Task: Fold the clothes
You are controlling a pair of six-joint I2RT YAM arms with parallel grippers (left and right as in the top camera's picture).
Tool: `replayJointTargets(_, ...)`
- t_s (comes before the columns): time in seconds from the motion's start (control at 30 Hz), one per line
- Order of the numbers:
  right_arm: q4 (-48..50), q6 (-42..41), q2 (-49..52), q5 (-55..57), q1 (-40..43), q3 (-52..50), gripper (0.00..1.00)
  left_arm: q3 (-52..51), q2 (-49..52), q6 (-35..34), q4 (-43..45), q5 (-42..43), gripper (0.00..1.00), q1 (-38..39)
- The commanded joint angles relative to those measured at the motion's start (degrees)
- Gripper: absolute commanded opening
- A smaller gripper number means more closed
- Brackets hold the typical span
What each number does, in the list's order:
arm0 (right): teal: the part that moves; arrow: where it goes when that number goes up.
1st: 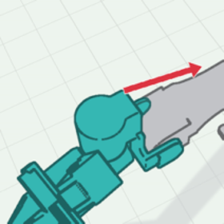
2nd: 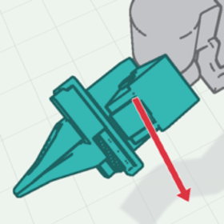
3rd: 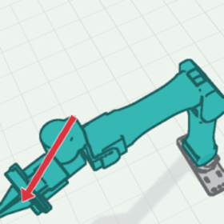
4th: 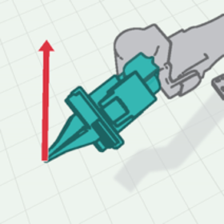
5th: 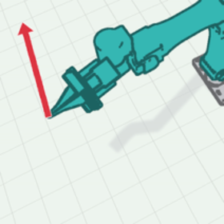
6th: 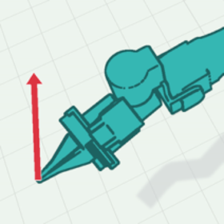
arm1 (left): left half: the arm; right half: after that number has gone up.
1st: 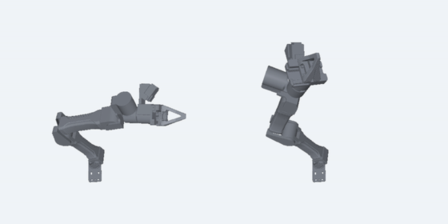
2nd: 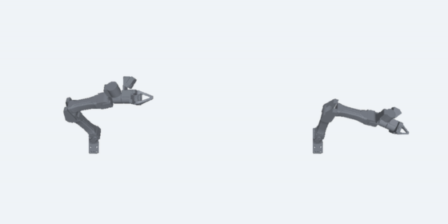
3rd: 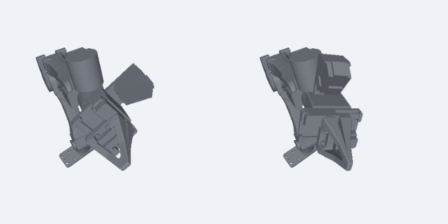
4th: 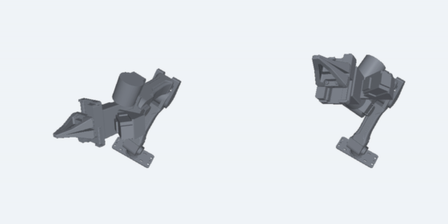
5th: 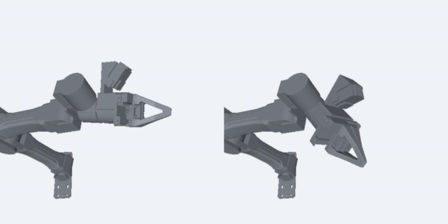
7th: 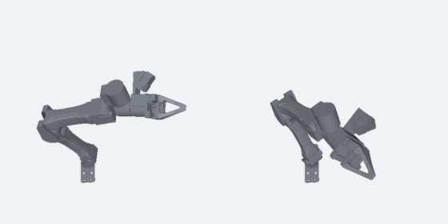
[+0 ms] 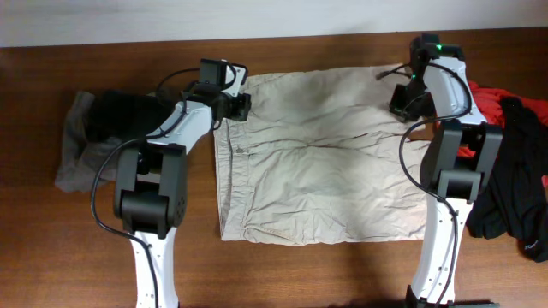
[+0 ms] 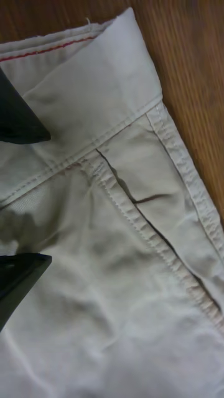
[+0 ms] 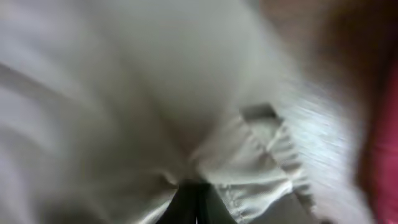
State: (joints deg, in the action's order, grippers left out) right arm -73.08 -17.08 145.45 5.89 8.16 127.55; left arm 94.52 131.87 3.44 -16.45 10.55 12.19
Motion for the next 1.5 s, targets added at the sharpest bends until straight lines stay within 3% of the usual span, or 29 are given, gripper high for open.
replayJointTargets(0.0, -3.7, -3.7, 4.0, 14.4, 1.3, -0.9, 0.04, 0.5, 2.3, -0.2, -0.7, -2.1, 0.56, -2.6)
replayJointTargets(0.2, -6.3, -4.4, 4.0, 12.2, 1.2, 1.7, 0.05, 0.6, 2.3, -0.1, 0.3, -2.1, 0.56, -3.9)
replayJointTargets(0.37, -6.9, -0.2, 4.0, 2.8, 1.4, 8.2, 0.09, 5.7, 2.3, -0.1, -1.6, -2.0, 0.62, -4.0)
replayJointTargets(0.63, -13.2, 7.8, 4.0, -14.7, 1.5, 36.4, 0.34, 30.5, 2.1, -0.1, -23.0, -2.0, 0.71, -4.0)
replayJointTargets(0.8, -17.7, 8.8, 3.9, -16.3, 1.6, 52.2, 0.40, 48.9, 2.1, 1.4, -37.3, -2.0, 0.75, -4.0)
replayJointTargets(0.97, -17.7, 11.1, -3.2, -16.7, 1.6, 52.5, 0.46, 67.4, 2.1, 1.5, -50.2, -2.1, 0.78, -4.1)
replayJointTargets(1.07, -17.7, 11.6, -8.0, -16.7, 1.6, 52.5, 0.49, 78.0, 1.6, 4.5, -57.6, -2.5, 0.71, -4.1)
replayJointTargets(1.13, -18.8, 12.5, -13.6, -15.6, 1.6, 52.5, 0.56, 85.5, -0.9, 4.4, -63.8, -7.3, 0.71, -4.1)
replayJointTargets(1.33, -23.4, 12.4, -27.0, -12.9, 1.6, 52.5, 0.58, 85.1, -12.2, 4.4, -75.8, -14.7, 0.72, -4.0)
replayJointTargets(1.4, -24.3, 12.3, -31.2, -12.8, 1.6, 52.3, 0.67, 85.1, -15.5, 3.8, -78.3, -14.7, 0.72, -4.0)
replayJointTargets(1.47, -24.3, 12.2, -35.4, -12.8, 1.6, 52.0, 0.77, 85.0, -19.0, 2.8, -80.2, -14.6, 0.83, -4.0)
